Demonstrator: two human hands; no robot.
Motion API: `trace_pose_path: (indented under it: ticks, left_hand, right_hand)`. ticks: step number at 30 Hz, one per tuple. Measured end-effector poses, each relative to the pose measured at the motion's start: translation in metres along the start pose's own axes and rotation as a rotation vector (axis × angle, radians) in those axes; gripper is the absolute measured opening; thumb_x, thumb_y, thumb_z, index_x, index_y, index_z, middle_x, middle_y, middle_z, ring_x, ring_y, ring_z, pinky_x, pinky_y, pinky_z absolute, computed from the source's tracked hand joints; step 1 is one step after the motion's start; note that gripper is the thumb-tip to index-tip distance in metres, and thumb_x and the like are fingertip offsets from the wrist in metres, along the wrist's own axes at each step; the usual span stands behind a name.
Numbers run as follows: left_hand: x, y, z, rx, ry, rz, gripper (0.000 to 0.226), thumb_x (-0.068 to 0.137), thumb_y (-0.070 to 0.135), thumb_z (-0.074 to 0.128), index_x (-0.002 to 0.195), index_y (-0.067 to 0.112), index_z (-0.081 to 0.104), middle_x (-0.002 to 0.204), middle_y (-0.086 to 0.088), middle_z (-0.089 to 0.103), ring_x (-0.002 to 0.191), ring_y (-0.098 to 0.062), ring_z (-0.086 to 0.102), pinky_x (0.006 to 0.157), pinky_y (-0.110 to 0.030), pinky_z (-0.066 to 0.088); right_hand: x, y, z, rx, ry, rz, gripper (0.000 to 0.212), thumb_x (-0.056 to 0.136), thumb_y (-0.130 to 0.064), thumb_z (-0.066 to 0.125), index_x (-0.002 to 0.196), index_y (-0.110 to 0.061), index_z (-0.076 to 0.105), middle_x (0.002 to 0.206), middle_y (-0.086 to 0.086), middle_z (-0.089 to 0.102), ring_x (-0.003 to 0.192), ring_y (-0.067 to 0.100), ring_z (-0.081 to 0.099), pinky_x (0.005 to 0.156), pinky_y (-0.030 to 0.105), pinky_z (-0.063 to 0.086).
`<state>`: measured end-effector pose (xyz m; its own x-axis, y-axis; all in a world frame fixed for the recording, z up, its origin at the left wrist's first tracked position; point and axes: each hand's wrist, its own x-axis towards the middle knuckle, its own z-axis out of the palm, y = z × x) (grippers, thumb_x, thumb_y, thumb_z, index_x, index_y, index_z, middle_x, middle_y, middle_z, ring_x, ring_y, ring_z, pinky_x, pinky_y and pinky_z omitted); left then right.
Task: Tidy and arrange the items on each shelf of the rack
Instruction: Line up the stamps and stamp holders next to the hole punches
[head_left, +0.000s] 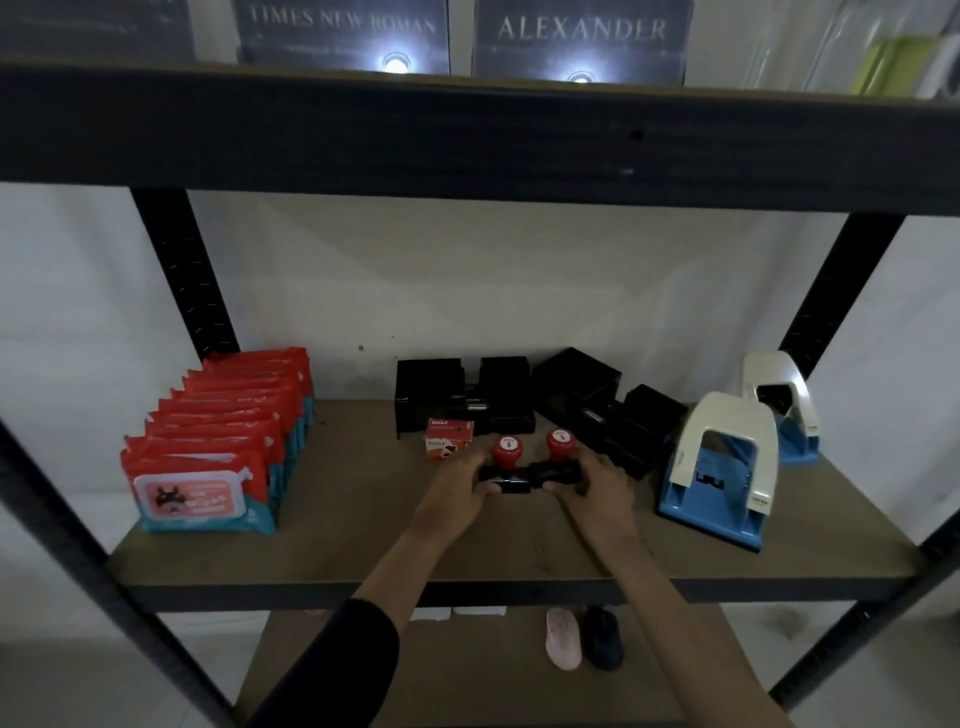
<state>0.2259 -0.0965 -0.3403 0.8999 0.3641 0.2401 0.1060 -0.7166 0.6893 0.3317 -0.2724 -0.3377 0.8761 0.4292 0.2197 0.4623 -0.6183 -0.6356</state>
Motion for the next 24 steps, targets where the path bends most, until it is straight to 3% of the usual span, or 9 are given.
trace_pose_path:
  ticks: [2, 6, 13, 16, 18, 21, 24]
  left_hand:
    - [0.002, -0.002, -0.001, -0.018, -0.008, -0.013, 0.04, 0.091, 0.024, 0.061, 0.129, 0.019, 0.053, 0.126, -0.002, 0.057, 0.119, -0.015, 0.051, 0.104, -0.032, 0.041]
    - [0.001, 0.0, -0.002, -0.049, 0.023, -0.011, 0.037, 0.091, 0.021, 0.062, 0.127, 0.02, 0.055, 0.122, 0.0, 0.06, 0.112, -0.01, 0.052, 0.098, -0.023, 0.042]
    - [-0.003, -0.003, 0.001, -0.059, 0.072, 0.027, 0.039, 0.09, 0.025, 0.063, 0.128, 0.027, 0.053, 0.127, 0.004, 0.057, 0.121, -0.011, 0.05, 0.104, -0.035, 0.043]
    - [-0.007, -0.003, 0.001, -0.074, 0.073, 0.037, 0.042, 0.089, 0.036, 0.063, 0.128, 0.027, 0.051, 0.126, 0.007, 0.055, 0.12, -0.008, 0.048, 0.103, -0.031, 0.043]
    - [-0.014, -0.001, -0.001, -0.098, 0.167, 0.045, 0.034, 0.091, 0.038, 0.059, 0.12, 0.022, 0.053, 0.118, 0.009, 0.054, 0.111, -0.005, 0.05, 0.097, -0.024, 0.044]
    - [-0.016, 0.001, -0.011, 0.001, 0.424, 0.089, 0.017, 0.097, 0.023, 0.05, 0.111, 0.017, 0.054, 0.109, 0.002, 0.054, 0.098, -0.008, 0.05, 0.086, -0.03, 0.049]
    - [-0.005, -0.011, -0.022, 0.223, 0.443, 0.076, 0.032, 0.095, 0.016, 0.051, 0.126, 0.013, 0.055, 0.123, -0.001, 0.055, 0.11, -0.014, 0.048, 0.094, -0.03, 0.046]
  right_hand:
    - [0.0, -0.001, 0.001, 0.024, -0.005, 0.006, 0.057, 0.079, -0.039, 0.076, 0.13, -0.027, 0.056, 0.122, 0.004, 0.06, 0.115, 0.025, 0.054, 0.098, 0.044, 0.043]
    - [-0.001, -0.005, 0.001, 0.06, 0.006, -0.006, 0.055, 0.078, -0.034, 0.078, 0.128, -0.024, 0.058, 0.122, 0.006, 0.06, 0.116, 0.026, 0.053, 0.097, 0.04, 0.044]
    - [-0.003, -0.007, 0.003, 0.027, 0.002, 0.003, 0.053, 0.081, -0.039, 0.074, 0.129, -0.026, 0.056, 0.128, 0.005, 0.056, 0.122, 0.026, 0.049, 0.103, 0.046, 0.039]
    - [-0.005, -0.008, 0.002, -0.001, -0.016, 0.015, 0.053, 0.084, -0.04, 0.071, 0.132, -0.025, 0.053, 0.131, 0.006, 0.053, 0.125, 0.027, 0.045, 0.103, 0.042, 0.034]
    - [-0.006, -0.008, 0.002, -0.002, -0.006, 0.009, 0.054, 0.084, -0.041, 0.07, 0.133, -0.026, 0.052, 0.134, 0.006, 0.052, 0.127, 0.026, 0.044, 0.104, 0.042, 0.032]
    - [-0.008, -0.008, 0.002, -0.015, -0.008, 0.008, 0.058, 0.085, -0.043, 0.068, 0.137, -0.025, 0.048, 0.137, 0.006, 0.05, 0.128, 0.025, 0.042, 0.106, 0.041, 0.03]
    - [-0.008, -0.011, 0.002, -0.017, -0.004, 0.019, 0.064, 0.084, -0.045, 0.069, 0.139, -0.024, 0.045, 0.138, 0.008, 0.049, 0.129, 0.026, 0.042, 0.107, 0.043, 0.029]
